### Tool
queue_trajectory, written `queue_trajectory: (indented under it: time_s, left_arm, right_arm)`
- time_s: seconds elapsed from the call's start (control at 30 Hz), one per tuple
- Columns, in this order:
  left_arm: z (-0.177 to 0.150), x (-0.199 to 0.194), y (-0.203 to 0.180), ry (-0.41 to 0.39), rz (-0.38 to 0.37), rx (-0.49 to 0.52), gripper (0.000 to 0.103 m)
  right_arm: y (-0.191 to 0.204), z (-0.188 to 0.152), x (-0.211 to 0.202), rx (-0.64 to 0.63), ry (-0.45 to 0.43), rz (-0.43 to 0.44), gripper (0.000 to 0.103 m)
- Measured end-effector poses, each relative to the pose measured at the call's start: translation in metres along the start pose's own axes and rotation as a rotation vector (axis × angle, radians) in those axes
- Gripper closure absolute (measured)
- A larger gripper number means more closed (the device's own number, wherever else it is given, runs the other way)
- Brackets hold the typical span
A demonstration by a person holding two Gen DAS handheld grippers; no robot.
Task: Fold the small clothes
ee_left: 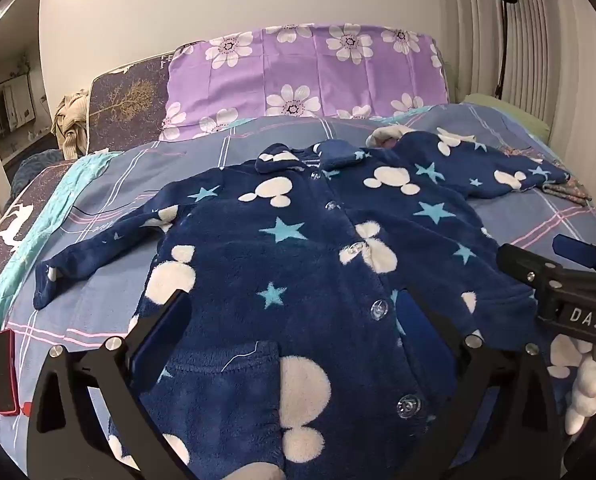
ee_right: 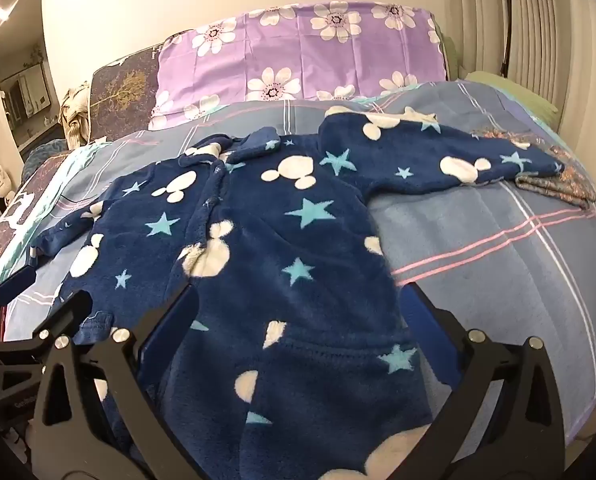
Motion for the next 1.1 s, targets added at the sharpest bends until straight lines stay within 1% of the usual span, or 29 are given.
queue_trajectory:
  time_s: [0.07, 0.1, 0.13, 0.17, 0.2, 0.27, 0.37, 0.57, 0.73, 1.1]
  left_arm:
    - [-0.001, 0.0, 0.001, 0.006, -0.005, -0.006, 0.001]
    - [-0.002, 0.0, 0.002, 0.009, -0.009, -0.01, 0.001]
    - [-0.005, 0.007, 0.005, 0.034, -0.014, -0.013, 0.001]
    - [-0.005, 0.009, 0.008, 0.037, -0.016, -0.018, 0.001]
    - [-0.008, 0.008, 0.004, 0.02, -0.002, -0.006, 0.001]
    - [-0.011, 0.009, 0.0, 0.02, 0.01, 0.004, 0.001]
    - [-0.011, 0.01, 0.002, 0.027, 0.006, 0.0, 0.001]
    - [-0.016, 0.011, 0.009, 0.027, 0.025, 0.004, 0.001]
    - [-0.018, 0.01, 0.015, 0.023, 0.021, -0.007, 0.001]
    - [-0.024, 0.009, 0.014, 0.037, 0.01, -0.009, 0.001]
  right_arm:
    - [0.004, 0.0, -0.002, -0.006, 0.001, -0.005, 0.002]
    - [0.0, -0.004, 0.001, 0.016, 0.006, 0.001, 0.002]
    - [0.0, -0.007, 0.002, 0.018, 0.01, 0.001, 0.002]
    - [0.0, -0.008, 0.002, 0.018, 0.013, 0.002, 0.002]
    - [-0.004, -0.008, 0.002, 0.036, 0.018, 0.019, 0.002]
    - [-0.002, -0.008, 0.006, 0.016, 0.033, 0.01, 0.002]
    - [0.003, -0.009, 0.003, -0.009, 0.023, 0.004, 0.002]
    - [0.007, -0.011, 0.005, -0.003, 0.04, 0.019, 0.002]
    - [0.013, -0.01, 0.002, -0.025, 0.038, 0.013, 0.002]
    - [0.019, -0.017, 0.002, -0.039, 0.056, 0.008, 0.002]
Point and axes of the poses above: each gripper's, at about its wrist camera, not at the fingertips, and x roughly the way its jaws point, y to its left, z to its top, the point moved 8 cm from there along x, roughly the way its jaws point, and after that the axes turned 4 degrees about z, right-handed, at the moved point
